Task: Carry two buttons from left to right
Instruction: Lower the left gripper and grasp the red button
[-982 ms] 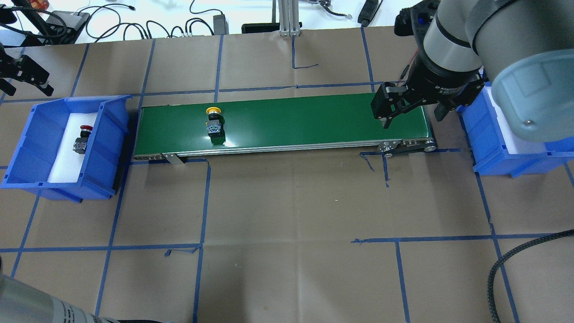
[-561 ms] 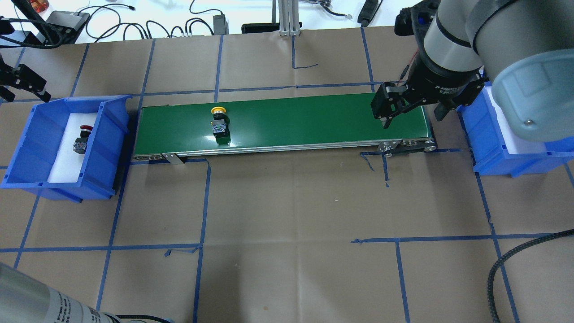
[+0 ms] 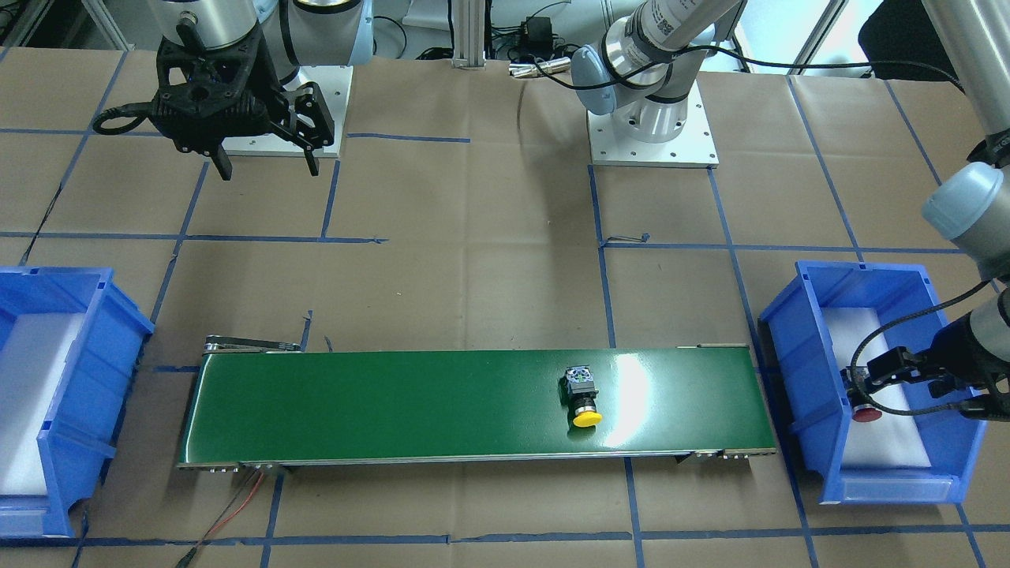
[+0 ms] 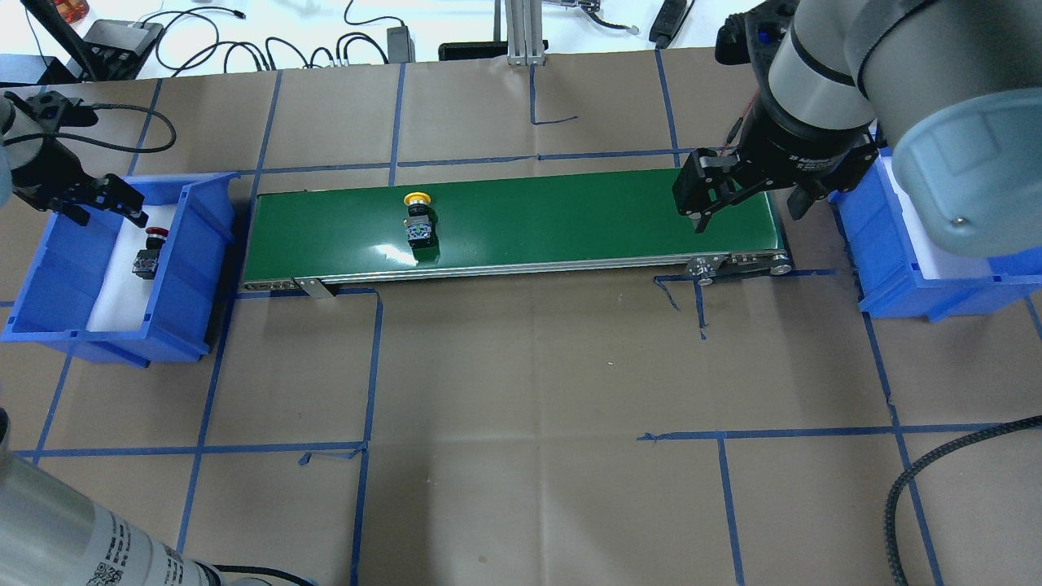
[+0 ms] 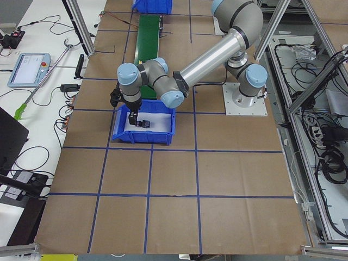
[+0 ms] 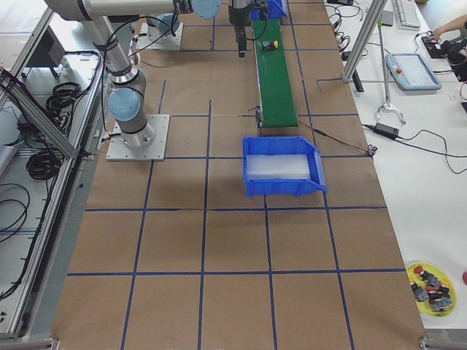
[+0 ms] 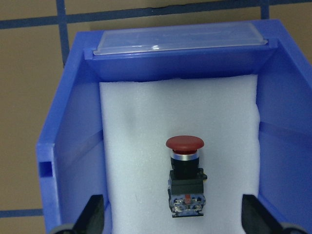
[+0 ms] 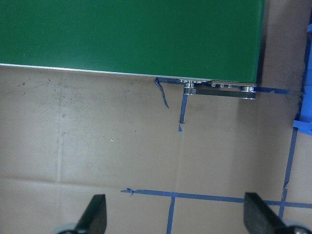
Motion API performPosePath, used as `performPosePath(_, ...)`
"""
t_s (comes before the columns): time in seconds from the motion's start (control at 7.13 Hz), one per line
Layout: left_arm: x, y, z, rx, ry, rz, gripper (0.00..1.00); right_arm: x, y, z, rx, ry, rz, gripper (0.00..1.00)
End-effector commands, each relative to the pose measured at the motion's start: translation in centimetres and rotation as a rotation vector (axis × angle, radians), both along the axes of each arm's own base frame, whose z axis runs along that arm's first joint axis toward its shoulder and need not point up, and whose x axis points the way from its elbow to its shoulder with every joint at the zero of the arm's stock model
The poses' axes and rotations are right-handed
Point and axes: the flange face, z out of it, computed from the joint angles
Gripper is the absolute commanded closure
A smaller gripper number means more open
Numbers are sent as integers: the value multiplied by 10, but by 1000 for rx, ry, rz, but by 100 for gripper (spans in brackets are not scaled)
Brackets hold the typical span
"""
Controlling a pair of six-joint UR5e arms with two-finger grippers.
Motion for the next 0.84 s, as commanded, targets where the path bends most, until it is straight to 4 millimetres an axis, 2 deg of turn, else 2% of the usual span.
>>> performPosePath(0.0,-4,2,-45,-5,-4,-2,1,0,0,0,0,0,0,0)
performPosePath(0.28,-8,7,-56,10,3,0,1,0,0,0,0,0,0,0)
performPosePath(0.42,-9,7,-52,2,2,0,3,0,0,0,-2,0,0,0)
performPosePath(0.56,-9,7,-47,-5,-1,0,17,0,0,0,0,0,0,0)
performPosePath(0.7,-9,7,-47,-5,-1,0,37,0,0,0,-2,0,0,0)
